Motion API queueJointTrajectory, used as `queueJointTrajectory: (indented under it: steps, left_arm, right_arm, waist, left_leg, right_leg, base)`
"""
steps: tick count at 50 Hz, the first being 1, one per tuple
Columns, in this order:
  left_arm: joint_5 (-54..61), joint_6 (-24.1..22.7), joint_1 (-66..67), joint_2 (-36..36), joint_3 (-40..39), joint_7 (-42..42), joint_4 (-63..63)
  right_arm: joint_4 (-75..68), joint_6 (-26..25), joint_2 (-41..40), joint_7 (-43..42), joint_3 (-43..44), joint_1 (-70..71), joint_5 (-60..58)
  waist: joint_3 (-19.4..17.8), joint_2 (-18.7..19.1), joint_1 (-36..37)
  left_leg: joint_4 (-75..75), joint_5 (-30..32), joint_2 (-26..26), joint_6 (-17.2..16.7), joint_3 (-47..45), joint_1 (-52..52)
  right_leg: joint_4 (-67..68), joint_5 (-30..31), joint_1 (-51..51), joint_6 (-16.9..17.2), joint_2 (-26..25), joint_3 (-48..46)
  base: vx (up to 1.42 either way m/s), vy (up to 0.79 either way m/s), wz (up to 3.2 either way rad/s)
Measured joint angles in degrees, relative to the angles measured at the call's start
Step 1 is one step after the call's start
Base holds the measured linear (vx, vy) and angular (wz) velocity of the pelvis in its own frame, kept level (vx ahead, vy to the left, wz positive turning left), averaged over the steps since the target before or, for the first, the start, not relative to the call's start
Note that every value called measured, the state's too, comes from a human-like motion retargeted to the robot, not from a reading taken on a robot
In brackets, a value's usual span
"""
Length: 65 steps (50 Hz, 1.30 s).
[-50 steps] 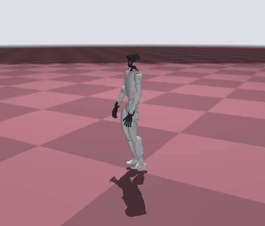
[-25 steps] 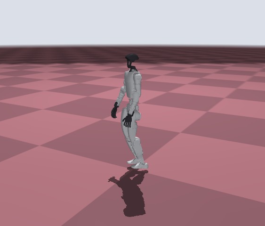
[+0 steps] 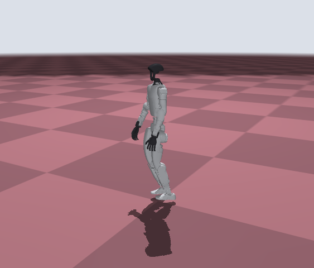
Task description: Walk
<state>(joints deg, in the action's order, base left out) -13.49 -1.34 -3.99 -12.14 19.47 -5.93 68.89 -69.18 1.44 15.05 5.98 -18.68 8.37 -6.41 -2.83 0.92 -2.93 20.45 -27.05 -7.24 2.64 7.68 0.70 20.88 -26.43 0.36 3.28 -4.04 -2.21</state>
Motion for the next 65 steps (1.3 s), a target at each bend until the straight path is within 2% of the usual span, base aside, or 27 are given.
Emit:
queueJointTrajectory:
  steps: [17, 28, 33, 36, 41, 45, 52, 53, 58, 60, 61, 63, 65]
  left_arm:
    - [1.2, 0.1, 0.7, -0.7, -1.8, -0.7, 0.2]
    - [2.9, 0.0, 2.0, -2.2, -3.3, -1.1, 0.0]
    - [4.5, -0.1, 2.3, -2.3, -4.7, -1.0, -0.7]
    - [6.0, -0.4, 2.7, -2.4, -5.9, -0.5, -0.9]
    - [8.1, -0.8, 3.7, -2.1, -8.0, 0.8, -0.7]
    - [9.6, -0.7, 4.0, -1.7, -9.9, 1.7, 1.2]
    - [10.3, -0.3, 5.8, -1.5, -11.8, 3.4, 4.5]
    - [10.5, -0.2, 6.1, -1.7, -12.2, 3.3, 4.9]
    - [11.4, 0.0, 9.6, -1.8, -12.9, 2.7, 6.0]
    - [11.4, 0.1, 10.8, -2.1, -12.6, 1.9, 6.0]
    - [11.2, 0.3, 11.3, -2.8, -12.4, 1.0, 5.5]
    - [10.5, 0.6, 11.9, -3.7, -11.9, -0.4, 4.2]
    - [9.4, 0.8, 11.8, -4.6, -11.3, -1.2, 2.3]
  right_arm:
    - [1.6, -0.3, -0.7, 1.6, -0.1, -1.1, 0.6]
    - [1.7, -0.7, -0.8, 3.5, 0.6, -3.6, 0.9]
    - [1.1, -0.7, 0.0, 4.5, 1.4, -6.0, 0.5]
    - [1.0, -0.7, 0.6, 4.6, 2.0, -7.1, -0.1]
    - [1.2, -0.9, 2.1, 3.8, 2.4, -7.4, -1.7]
    - [2.2, -0.8, 2.7, 2.5, 2.0, -5.3, -2.6]
    - [7.0, 0.7, 3.1, 0.3, -0.5, 0.3, -3.2]
    - [7.9, 0.8, 3.2, 0.1, -0.8, 1.7, -2.9]
    - [10.9, 1.3, 2.5, -1.0, -1.5, 4.6, -1.4]
    - [11.9, 1.2, 2.0, -0.8, -1.7, 4.9, -0.8]
    - [12.5, 1.0, 1.7, -0.3, -1.8, 5.0, -0.3]
    - [13.6, 0.7, 1.4, 0.7, -2.0, 5.1, 0.7]
    - [14.9, 0.6, 1.5, 1.1, -1.9, 5.6, 1.6]
  waist:
    - [1.3, -0.1, -0.3]
    - [2.2, 0.4, -0.6]
    - [2.0, 2.0, -0.3]
    - [0.9, 4.1, 0.6]
    - [-0.9, 7.0, 3.3]
    - [0.5, 5.4, 5.1]
    - [2.2, 1.7, 5.8]
    - [3.1, 0.0, 5.7]
    - [5.1, -3.8, 6.5]
    - [5.9, -6.5, 6.4]
    - [5.5, -9.3, 5.8]
    - [5.2, -13.3, 4.4]
    - [5.1, -15.2, 2.7]
  left_leg:
    - [3.1, -1.5, 0.5, -0.4, 0.0, -3.1]
    - [10.6, -5.8, 2.3, -0.7, -0.2, -7.5]
    - [21.7, -10.3, 4.5, -1.0, -0.3, -12.2]
    - [35.2, -10.5, 7.5, -2.3, -1.1, -18.0]
    - [55.6, -12.0, 12.0, -1.2, -2.8, -30.5]
    - [52.3, -10.4, 8.7, -0.9, -4.3, -40.6]
    - [24.6, -6.2, 0.3, -1.9, -4.7, -47.8]
    - [18.2, -3.6, -1.5, -1.7, -5.4, -47.0]
    - [21.6, 1.4, -6.2, 0.0, -6.6, -48.1]
    - [23.8, 2.4, -9.3, 1.2, -7.1, -47.1]
    - [21.8, 3.0, -12.1, 2.3, -7.8, -44.4]
    - [19.8, 2.8, -16.6, 4.3, -8.2, -40.5]
    - [18.4, 1.4, -18.6, 5.5, -7.3, -36.9]
  right_leg:
    - [1.9, -0.9, -2.5, -0.3, -0.7, 0.0]
    - [3.6, -1.8, -4.5, -0.9, -3.1, 0.2]
    - [4.9, -2.8, -4.9, -1.9, -6.2, 0.7]
    - [6.1, -3.6, -4.7, -2.9, -9.4, 0.9]
    - [8.5, -5.5, -4.8, -3.9, -13.1, 1.9]
    - [6.3, -6.2, -4.9, -3.3, -11.0, 3.8]
    - [9.9, -10.8, -5.6, -2.2, -5.9, 4.2]
    - [10.2, -11.3, -6.2, -1.8, -3.9, 4.5]
    - [21.4, -11.5, -7.0, 0.3, -0.2, 5.6]
    - [28.4, -7.7, -7.7, 2.9, 2.5, 5.5]
    - [33.6, -4.4, -8.3, 5.0, 5.2, 6.3]
    - [44.3, 5.1, -11.1, 9.5, 8.6, 7.9]
    - [54.7, 15.4, -16.0, 11.7, 9.6, 8.2]
  base:
    - [0.0, 0.0, 0.0]
    - [0.02, -0.04, -0.04]
    - [0.05, -0.08, -0.14]
    - [0.07, -0.07, -0.24]
    - [0.14, -0.04, -0.33]
    - [0.29, 0.01, -0.21]
    - [0.41, 0.05, 0.05]
    - [0.52, 0.06, 0.21]
    - [0.57, 0.03, 0.09]
    - [0.61, 0.01, 0.3]
    - [0.61, 0.01, 0.54]
    - [0.61, -0.02, 0.62]
    - [0.64, -0.08, 0.44]
